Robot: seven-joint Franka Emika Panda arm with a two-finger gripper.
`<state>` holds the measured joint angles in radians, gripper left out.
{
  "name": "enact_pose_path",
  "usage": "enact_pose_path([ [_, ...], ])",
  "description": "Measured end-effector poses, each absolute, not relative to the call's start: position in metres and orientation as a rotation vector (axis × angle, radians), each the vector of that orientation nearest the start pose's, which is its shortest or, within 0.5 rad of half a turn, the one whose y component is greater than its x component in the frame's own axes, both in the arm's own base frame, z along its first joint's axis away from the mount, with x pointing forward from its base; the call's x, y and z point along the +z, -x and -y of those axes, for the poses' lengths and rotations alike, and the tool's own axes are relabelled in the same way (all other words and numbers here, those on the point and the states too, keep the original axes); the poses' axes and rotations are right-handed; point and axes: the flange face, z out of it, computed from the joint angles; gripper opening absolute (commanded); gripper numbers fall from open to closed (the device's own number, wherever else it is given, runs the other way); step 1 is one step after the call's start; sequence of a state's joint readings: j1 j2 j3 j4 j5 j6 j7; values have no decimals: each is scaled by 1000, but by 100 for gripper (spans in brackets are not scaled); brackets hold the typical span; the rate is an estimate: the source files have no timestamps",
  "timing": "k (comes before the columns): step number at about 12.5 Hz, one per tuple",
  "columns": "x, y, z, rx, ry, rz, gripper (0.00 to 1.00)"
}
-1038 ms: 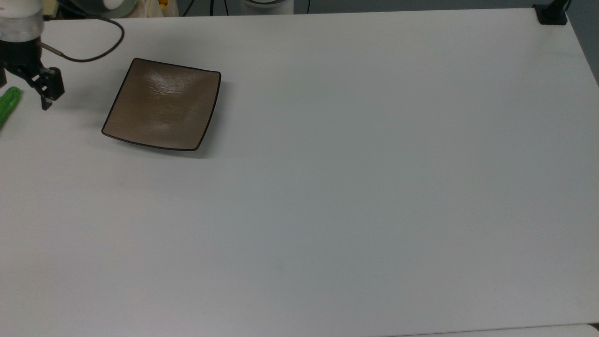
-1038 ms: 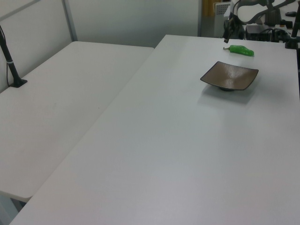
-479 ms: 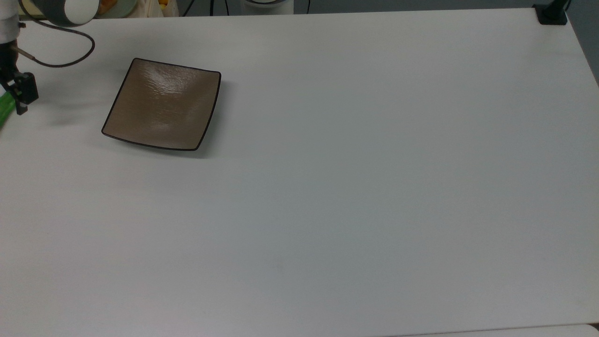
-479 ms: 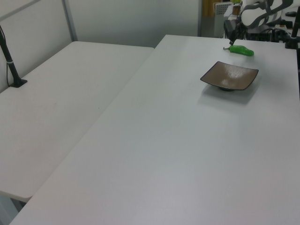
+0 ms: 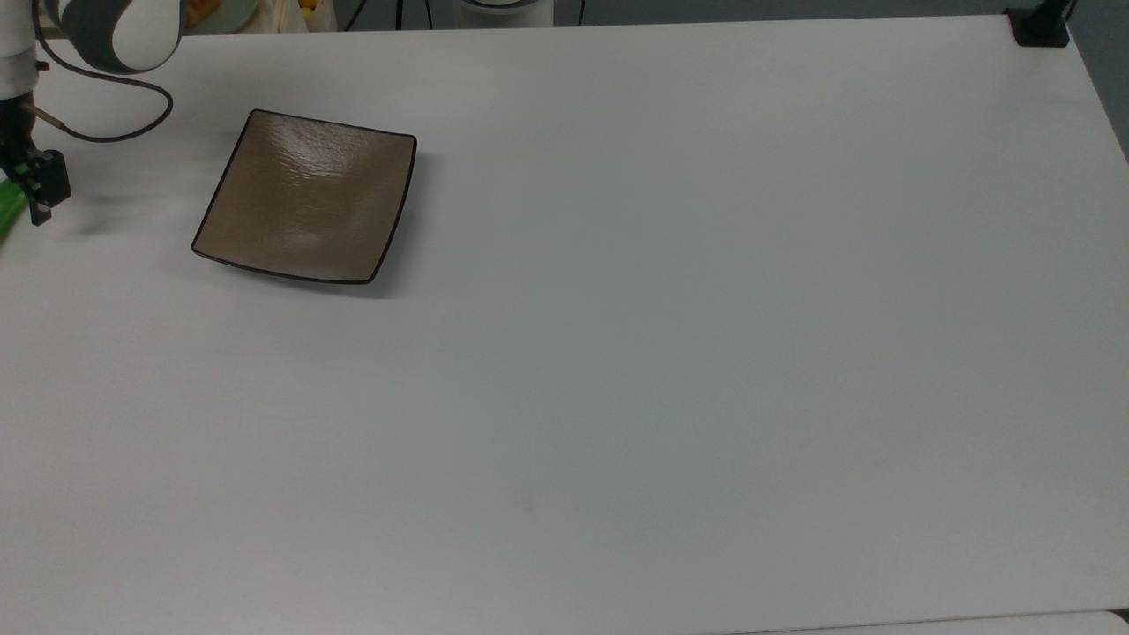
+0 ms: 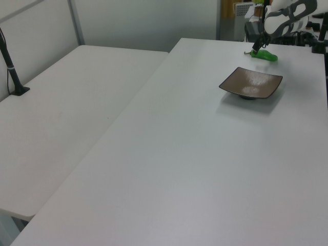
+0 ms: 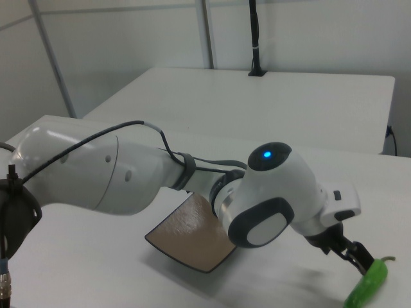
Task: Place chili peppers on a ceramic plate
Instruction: 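Lower the gripper onto the green chili pepper and close on it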
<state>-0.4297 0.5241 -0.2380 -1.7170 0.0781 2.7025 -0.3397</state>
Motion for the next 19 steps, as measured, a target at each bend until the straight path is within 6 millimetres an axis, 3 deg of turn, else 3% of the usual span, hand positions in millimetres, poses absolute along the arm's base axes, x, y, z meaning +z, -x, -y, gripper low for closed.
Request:
enact_pose_path([
  [7, 320, -552, 450, -603, 3348, -515, 100],
  [12, 309, -552, 461, -676, 3319, -592, 100],
  [16, 297, -555, 466, -700, 3306, -625, 40],
  [18, 291, -558, 463, -708, 3308, -615, 29],
  [19, 292, -560, 462, -712, 3308, -609, 29],
])
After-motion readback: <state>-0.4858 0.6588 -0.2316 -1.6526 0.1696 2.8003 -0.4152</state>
